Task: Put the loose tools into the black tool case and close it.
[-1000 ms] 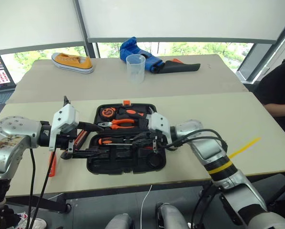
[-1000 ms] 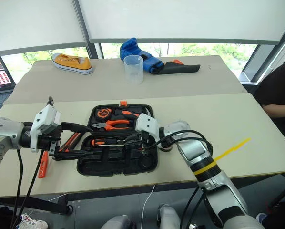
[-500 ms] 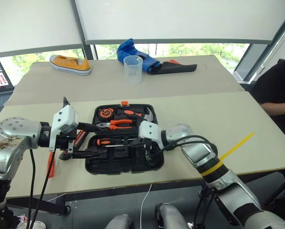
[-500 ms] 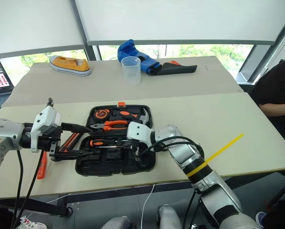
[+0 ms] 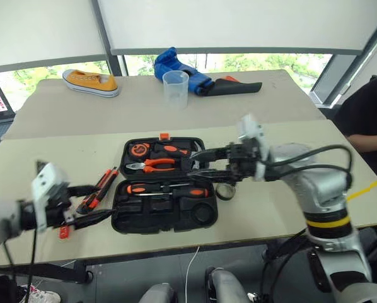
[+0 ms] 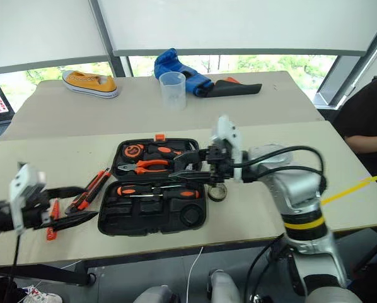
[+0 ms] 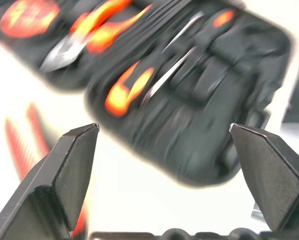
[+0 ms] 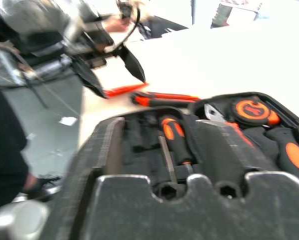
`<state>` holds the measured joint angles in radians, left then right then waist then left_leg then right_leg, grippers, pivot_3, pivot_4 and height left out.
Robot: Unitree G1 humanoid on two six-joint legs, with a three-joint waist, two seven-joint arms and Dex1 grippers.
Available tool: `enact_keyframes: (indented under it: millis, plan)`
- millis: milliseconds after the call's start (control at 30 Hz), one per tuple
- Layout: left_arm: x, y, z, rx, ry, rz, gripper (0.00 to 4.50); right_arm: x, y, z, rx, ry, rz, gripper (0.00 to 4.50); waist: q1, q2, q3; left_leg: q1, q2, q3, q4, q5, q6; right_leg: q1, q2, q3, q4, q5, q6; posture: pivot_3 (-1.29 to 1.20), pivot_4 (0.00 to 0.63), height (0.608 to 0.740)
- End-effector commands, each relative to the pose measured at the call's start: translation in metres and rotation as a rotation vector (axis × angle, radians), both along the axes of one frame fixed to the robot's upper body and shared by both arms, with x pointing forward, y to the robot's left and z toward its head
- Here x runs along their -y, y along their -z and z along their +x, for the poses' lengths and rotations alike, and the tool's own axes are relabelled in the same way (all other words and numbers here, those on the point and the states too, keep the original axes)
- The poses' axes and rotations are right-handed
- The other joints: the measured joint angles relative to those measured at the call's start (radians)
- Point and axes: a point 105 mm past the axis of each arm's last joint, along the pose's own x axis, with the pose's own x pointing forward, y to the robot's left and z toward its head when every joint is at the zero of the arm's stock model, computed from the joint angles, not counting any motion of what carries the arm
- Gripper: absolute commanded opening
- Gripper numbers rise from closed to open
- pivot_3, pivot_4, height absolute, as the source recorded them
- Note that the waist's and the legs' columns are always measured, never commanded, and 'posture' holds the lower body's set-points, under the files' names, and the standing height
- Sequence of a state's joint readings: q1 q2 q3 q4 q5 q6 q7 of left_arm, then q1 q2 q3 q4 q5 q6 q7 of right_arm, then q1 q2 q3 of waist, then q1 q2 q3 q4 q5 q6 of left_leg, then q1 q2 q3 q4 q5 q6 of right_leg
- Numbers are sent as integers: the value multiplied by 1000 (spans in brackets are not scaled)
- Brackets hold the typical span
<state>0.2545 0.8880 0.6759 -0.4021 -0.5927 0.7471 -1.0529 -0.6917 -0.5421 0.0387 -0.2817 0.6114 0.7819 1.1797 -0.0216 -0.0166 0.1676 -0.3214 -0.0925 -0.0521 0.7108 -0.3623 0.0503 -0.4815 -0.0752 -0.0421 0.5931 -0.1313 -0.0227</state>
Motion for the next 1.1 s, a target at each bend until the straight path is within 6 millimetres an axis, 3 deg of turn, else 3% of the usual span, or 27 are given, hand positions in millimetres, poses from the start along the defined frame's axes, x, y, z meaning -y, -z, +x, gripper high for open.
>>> enact_keyframes:
  millis: [33,133,233,433,633,833,933,1033,1100]
  plan:
    - [-38,-10,-26,41,-247,9,4500,2,-13,-17,38,-84,14,4434,-1,0,0,0,0,0,0,0,0,0,0,0,0,0,0,0,150,724]
    - [-55,-1,-51,0,-374,-7,4500,2,-12,-18,41,-99,5,4493,7,0,0,1,0,1,1,0,0,2,-1,1,-1,-1,0,0,150,724]
    - [-60,7,-59,-31,-434,-11,4500,0,-12,-18,42,-111,3,4493,15,-1,0,5,1,1,2,-1,1,7,-2,2,-1,-1,0,0,150,724]
    - [-68,19,-35,-84,-576,29,4500,-5,-10,-18,55,-119,0,4493,34,-2,-1,7,1,0,4,-1,1,11,-2,2,0,-1,0,0,150,724]
    - [-50,33,-9,-259,-588,35,4500,-6,-8,-19,85,-99,-12,4493,27,-3,-2,8,1,0,3,-1,0,9,0,2,1,-1,0,0,150,724]
    - [-60,50,8,-372,-706,59,4500,-5,-8,-25,95,-76,-9,4493,14,-3,-2,7,0,0,1,-1,-1,7,1,1,1,-1,-1,0,150,724]
    - [-43,63,13,-443,-652,-29,4500,-3,-7,-27,98,-60,-11,4493,10,-2,-2,7,0,-1,0,-2,-1,7,0,0,1,-1,-1,0,150,724]
    - [-32,76,10,-514,-608,-41,3861,-2,-6,-30,95,-57,-11,4500,11,-1,-2,8,0,0,0,-2,-1,7,-1,0,1,-1,-1,0,150,724]
    - [-35,78,10,-511,-614,-13,3021,-1,-7,-31,99,-52,-13,4500,14,-1,-2,10,0,0,0,-5,-8,8,-1,1,0,-1,-1,0,150,724]
